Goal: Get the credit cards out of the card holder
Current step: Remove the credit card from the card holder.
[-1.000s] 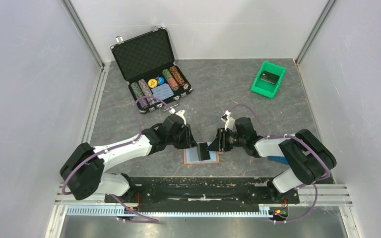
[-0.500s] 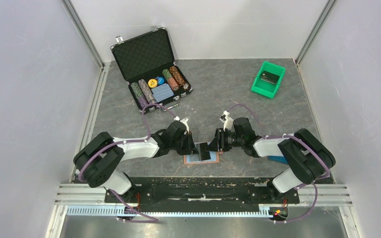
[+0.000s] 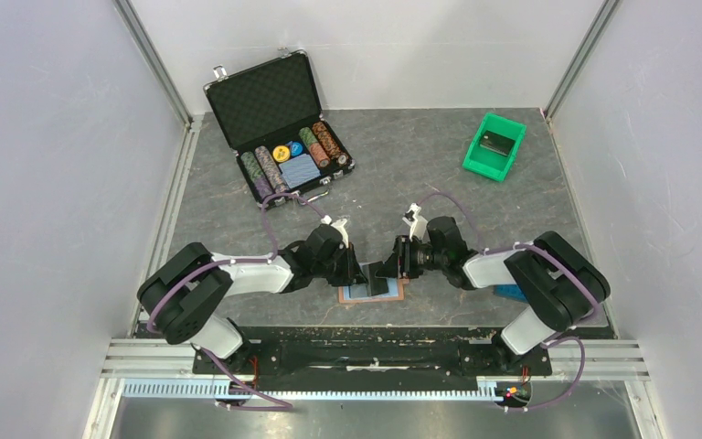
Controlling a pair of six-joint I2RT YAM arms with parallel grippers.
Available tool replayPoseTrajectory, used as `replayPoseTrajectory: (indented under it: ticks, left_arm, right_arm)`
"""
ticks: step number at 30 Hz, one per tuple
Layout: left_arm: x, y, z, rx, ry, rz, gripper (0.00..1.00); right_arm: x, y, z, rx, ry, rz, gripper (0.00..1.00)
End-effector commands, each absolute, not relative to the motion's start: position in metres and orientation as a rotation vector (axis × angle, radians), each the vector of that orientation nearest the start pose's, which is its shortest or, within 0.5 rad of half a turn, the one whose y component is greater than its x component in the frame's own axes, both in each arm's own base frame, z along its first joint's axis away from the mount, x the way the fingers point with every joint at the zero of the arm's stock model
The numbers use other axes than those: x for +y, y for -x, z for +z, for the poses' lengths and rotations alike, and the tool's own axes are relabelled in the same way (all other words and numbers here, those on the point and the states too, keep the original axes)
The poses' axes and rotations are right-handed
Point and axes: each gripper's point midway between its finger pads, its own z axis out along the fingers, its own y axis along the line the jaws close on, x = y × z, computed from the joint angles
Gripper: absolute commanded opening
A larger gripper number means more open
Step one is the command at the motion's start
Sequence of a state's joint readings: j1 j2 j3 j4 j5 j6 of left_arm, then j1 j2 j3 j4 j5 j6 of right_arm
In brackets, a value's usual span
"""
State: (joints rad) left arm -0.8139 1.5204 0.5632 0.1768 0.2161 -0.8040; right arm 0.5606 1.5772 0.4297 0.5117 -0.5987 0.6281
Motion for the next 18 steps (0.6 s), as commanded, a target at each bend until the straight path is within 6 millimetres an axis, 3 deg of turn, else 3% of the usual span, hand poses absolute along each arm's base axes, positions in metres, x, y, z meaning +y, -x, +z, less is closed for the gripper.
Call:
replayPoseTrajectory:
  ticks: [1,8,14,18]
  left_arm:
    - [-0.28,-0.178,-0.001,2.661,-0.087,-0.869,0.18]
    - [-0.274,-0.178,0.002,2.66,-0.079,-0.832,0.19]
    - [-0.27,-0.178,0.011,2.65,-0.077,-0.818,0.2]
    - [-0.274,-0.181,0.036,2.615,-0.1,-0.847,0.28]
  right_arm:
    - [0.274,-0.205,0.025,2.39,0.25,1.321,0.38]
    - [0.254,-0.222,0.032,2.373,0.235,1.186,0.0]
    - [0.241,-0.237,0.048,2.353,0.295,1.044,0.0]
    - [0.234,-0.245,0.061,2.362,0.329,0.953,0.0]
